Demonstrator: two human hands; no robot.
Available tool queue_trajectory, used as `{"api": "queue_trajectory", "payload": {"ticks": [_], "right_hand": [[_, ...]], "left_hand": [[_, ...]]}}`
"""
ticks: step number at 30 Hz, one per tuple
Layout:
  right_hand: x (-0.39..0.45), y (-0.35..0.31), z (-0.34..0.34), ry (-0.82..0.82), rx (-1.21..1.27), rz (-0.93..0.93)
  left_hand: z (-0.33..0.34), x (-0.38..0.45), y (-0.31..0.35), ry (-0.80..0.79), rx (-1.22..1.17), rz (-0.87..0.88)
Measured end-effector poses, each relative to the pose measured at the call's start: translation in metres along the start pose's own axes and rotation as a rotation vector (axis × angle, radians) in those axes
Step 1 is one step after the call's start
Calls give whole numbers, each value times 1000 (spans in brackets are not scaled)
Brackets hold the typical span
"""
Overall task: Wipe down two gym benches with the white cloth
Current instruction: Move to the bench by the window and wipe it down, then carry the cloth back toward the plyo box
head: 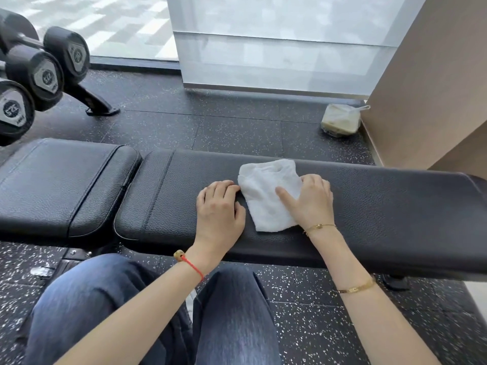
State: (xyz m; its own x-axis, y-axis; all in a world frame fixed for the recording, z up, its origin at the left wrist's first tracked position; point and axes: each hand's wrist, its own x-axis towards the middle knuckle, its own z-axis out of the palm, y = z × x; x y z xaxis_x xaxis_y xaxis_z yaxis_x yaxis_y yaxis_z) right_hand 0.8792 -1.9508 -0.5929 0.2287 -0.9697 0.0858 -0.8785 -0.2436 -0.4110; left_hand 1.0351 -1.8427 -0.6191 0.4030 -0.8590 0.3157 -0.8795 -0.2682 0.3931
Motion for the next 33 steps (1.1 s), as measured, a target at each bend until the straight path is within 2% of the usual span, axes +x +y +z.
{"api": "queue_trajectory", "payload": {"ticks": [6,12,15,21,27,33], "right_hand": [[4,-17,-4,-76,289,67],[19,-26,-3,-240,585,185],[26,-37,-4,-362,764,288],[27,-73,-24,-481,898,554],[21,-137,-93,-504,1128,677],[-3,-215,-217,-604,1244,689]], "left_hand": [[-28,10,-24,-17,13,-4],[-51,32,-39,-56,-17,11],[-66,52,-49,-116,-26,49],[-114,81,-60,-211,-65,6],[-201,96,-48,-176,-81,-29],[-339,98,-8,-147,-79,-33]]}}
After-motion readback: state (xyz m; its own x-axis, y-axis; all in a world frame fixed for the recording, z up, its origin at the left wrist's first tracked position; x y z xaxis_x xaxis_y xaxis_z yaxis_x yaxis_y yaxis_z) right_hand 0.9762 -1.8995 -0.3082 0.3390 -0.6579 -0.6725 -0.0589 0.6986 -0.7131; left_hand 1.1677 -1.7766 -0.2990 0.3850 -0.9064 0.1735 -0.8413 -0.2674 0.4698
